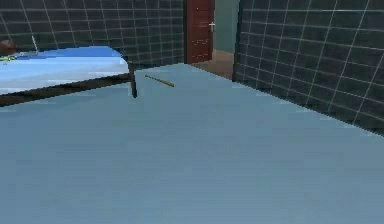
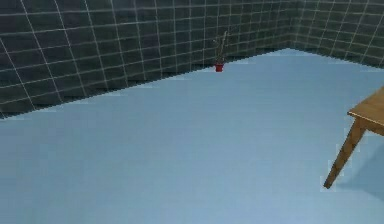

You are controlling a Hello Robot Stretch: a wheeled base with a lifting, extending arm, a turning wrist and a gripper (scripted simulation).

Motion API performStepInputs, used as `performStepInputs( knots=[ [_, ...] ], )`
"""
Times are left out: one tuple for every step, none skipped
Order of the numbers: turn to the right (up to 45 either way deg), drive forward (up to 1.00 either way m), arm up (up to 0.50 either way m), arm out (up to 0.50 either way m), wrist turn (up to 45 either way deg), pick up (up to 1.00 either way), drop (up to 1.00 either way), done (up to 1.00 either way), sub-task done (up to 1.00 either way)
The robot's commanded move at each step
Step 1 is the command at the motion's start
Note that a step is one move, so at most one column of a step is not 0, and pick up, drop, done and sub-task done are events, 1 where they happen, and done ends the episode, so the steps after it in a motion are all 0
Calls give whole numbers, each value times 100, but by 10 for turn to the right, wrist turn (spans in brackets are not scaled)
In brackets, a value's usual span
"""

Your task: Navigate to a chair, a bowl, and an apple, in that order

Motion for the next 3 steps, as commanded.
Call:
performStepInputs(
  knots=[
    [30,0,0,0,0,0,0,0,0],
    [270,0,0,0,0,0,0,0,0],
    [0,5,0,0,0,0,0,0,0]
  ],
)
